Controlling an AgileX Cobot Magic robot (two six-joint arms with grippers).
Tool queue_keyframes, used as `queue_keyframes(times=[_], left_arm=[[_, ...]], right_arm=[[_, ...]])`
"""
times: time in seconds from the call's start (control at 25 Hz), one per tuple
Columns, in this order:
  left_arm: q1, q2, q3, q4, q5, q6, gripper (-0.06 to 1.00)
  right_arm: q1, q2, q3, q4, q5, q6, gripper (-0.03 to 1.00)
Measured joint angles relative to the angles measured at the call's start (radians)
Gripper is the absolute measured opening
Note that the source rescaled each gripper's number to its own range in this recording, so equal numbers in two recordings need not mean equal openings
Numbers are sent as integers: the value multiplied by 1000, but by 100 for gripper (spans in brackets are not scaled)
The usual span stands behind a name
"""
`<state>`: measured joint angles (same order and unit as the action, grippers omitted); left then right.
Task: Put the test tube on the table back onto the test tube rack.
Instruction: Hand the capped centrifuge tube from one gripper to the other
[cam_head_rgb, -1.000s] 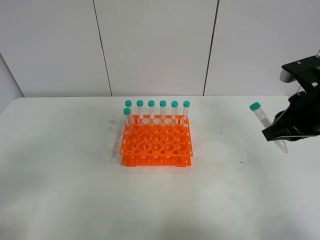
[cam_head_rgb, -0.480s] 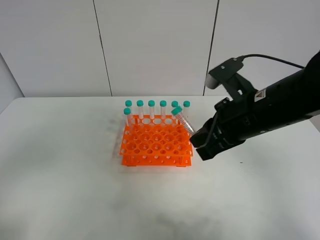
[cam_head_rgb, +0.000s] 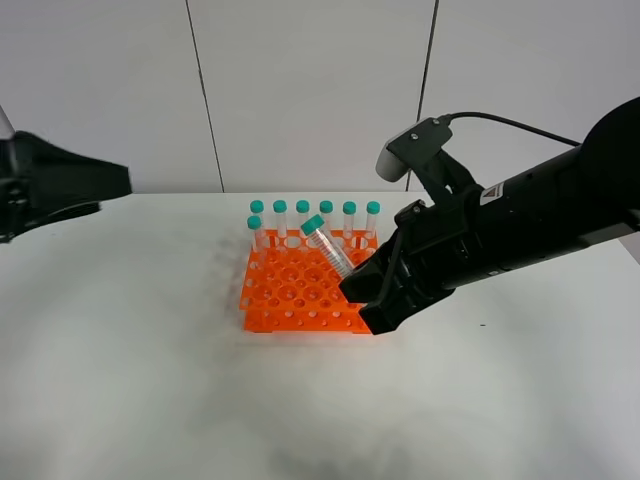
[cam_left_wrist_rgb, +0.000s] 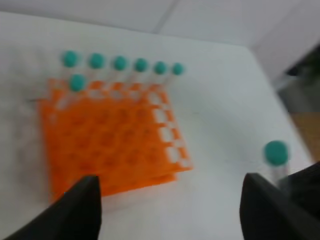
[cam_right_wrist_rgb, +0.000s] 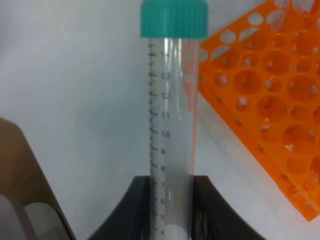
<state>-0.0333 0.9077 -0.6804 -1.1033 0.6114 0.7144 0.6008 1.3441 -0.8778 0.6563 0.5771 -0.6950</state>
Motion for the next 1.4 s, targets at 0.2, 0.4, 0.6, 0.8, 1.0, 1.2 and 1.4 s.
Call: queue_keyframes(times=[0.2,0.4,0.6,0.8,1.0,1.2,1.4], left_arm=[[-126,183,0,-343,-11,285,72],[-297,300,0,-530,-113,425,72],[-391,381,-13,-609,-148,503,72],[-451,444,-75,-617,-154,515,72],[-499,479,-92,-621,-159,521,72],[-510,488,-92,-621,-171,524,72],[-510,488,-92,-621,-177,524,69]], right_arm=[[0,0,0,42,10,-25,2],[0,0,0,77,20,-80,2],[0,0,0,84,21,-84,2],[0,0,0,85,21,-84,2],[0,0,0,88,17,-84,2],[0,0,0,88,-6,-83,1],[0,0,0,91,-6,-76,1]])
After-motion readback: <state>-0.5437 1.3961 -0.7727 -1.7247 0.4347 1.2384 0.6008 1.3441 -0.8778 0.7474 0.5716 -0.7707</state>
